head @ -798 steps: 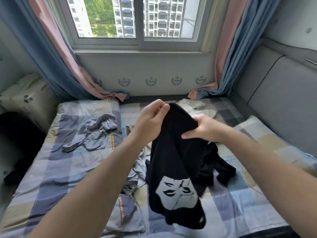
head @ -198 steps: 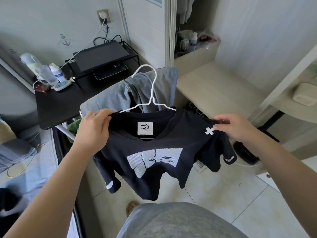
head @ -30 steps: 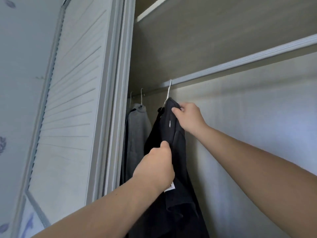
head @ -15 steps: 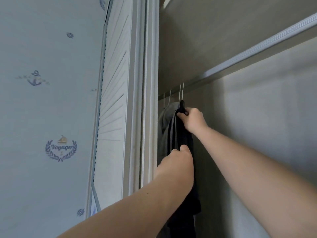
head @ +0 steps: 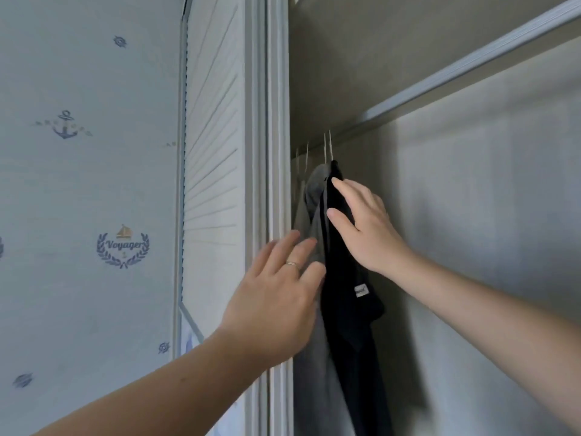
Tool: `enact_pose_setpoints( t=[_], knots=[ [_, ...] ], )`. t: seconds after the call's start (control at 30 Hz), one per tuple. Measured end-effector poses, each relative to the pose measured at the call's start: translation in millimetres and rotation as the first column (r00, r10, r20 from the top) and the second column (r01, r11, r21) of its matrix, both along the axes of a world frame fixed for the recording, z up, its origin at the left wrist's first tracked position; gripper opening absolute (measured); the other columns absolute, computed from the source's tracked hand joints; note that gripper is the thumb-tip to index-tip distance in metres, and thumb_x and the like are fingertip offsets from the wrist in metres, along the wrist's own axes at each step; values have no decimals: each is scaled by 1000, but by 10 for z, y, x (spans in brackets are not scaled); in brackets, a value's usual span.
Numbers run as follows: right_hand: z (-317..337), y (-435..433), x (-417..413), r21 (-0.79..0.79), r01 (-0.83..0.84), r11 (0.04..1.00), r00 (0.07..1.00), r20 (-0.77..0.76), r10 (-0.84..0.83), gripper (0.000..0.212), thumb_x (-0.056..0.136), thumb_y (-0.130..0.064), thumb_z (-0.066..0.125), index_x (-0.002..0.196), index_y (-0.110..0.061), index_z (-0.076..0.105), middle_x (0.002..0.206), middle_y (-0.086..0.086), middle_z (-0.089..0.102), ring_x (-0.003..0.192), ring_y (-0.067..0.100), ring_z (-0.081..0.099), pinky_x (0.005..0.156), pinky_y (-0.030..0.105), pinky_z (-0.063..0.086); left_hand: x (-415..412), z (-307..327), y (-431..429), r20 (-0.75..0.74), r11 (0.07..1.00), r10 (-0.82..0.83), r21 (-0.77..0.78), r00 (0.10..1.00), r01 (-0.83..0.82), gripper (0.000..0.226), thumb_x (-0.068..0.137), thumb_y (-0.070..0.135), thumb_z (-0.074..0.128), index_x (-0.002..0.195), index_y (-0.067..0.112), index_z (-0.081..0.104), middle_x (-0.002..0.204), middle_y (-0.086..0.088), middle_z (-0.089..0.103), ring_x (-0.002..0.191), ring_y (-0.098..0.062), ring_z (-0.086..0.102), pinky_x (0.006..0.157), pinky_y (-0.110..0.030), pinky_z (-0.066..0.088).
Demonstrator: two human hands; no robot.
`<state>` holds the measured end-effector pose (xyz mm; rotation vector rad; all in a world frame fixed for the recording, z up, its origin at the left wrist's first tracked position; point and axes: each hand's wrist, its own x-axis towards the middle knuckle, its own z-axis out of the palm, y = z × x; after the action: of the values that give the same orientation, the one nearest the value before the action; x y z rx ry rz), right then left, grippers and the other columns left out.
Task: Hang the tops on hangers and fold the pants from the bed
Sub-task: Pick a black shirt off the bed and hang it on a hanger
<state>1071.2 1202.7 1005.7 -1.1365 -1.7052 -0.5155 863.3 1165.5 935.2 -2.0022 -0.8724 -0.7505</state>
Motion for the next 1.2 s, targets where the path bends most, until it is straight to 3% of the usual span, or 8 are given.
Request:
enact_pose_setpoints(
  t=[0.1,0.2,0.3,0.43,0.63,0.73,0.93,1.2],
  knots=[
    [-185,-427,-395,43,-11,999,994,113,7,61,98,-52,36,155,-31,28,162,-6,24,149,14,16,119,38,16,-544,-69,-280,27,997,71,-13,997,-71,51,92,42,56,138,19,55,159,-14,37,149,-40,28,118,-56,28],
    [-354,-821,-944,52,-16,999,973,233,3,63,98,-55,29,156,-30,25,164,-4,21,152,17,14,122,45,15,-1160,-127,-634,48,988,154,-15,987,-153,64,96,53,43,153,26,35,166,-8,21,153,-37,16,120,-57,22],
    [-478,-1196,-1622,38,-42,998,952,303,28,65,99,-59,22,158,-32,20,166,-4,15,154,18,6,123,51,6,-1827,-186,-1069,81,977,210,-50,974,-207,72,96,56,43,158,27,24,167,-5,16,154,-36,13,122,-57,18],
    [-680,-1689,-2572,2,-129,992,919,375,119,69,96,-68,9,158,-38,13,168,-7,7,155,19,-2,121,53,-6,-2765,-327,-1719,133,940,335,-111,933,-322,77,95,65,24,161,31,5,169,-1,5,155,-31,1,124,-54,9],
    [-937,-2356,-4017,-54,-310,949,820,491,295,74,95,-71,7,159,-35,12,169,-3,6,155,25,-1,119,57,-4,-4249,-646,-2818,193,838,544,-177,817,-516,78,95,72,16,159,37,-9,169,3,-3,155,-28,-7,124,-54,7],
    [-1135,-2569,-4644,-80,-393,916,738,566,366,73,96,-72,8,159,-35,9,169,-2,2,155,25,-5,119,59,-6,-4860,-837,-3354,204,760,647,-250,735,-599,79,95,73,15,160,34,-8,169,0,2,155,-28,-7,123,-56,7],
    [-1713,-3099,-5979,-226,-581,782,517,640,569,73,91,-77,-2,156,-43,-9,168,-6,-9,154,21,-16,119,56,-14,-5853,-1422,-4547,223,516,856,-354,466,-780,81,92,76,10,156,37,-21,168,4,-17,151,-23,-25,121,-50,-12],
    [-2800,-3657,-7344,-467,-697,544,179,621,763,77,89,-80,-5,157,-44,-6,167,-11,-14,153,18,-17,117,53,-20,-6473,-2523,-5660,266,227,961,-584,80,-780,80,92,74,19,157,39,-11,168,7,-14,153,-22,-20,123,-49,-8]
  ],
)
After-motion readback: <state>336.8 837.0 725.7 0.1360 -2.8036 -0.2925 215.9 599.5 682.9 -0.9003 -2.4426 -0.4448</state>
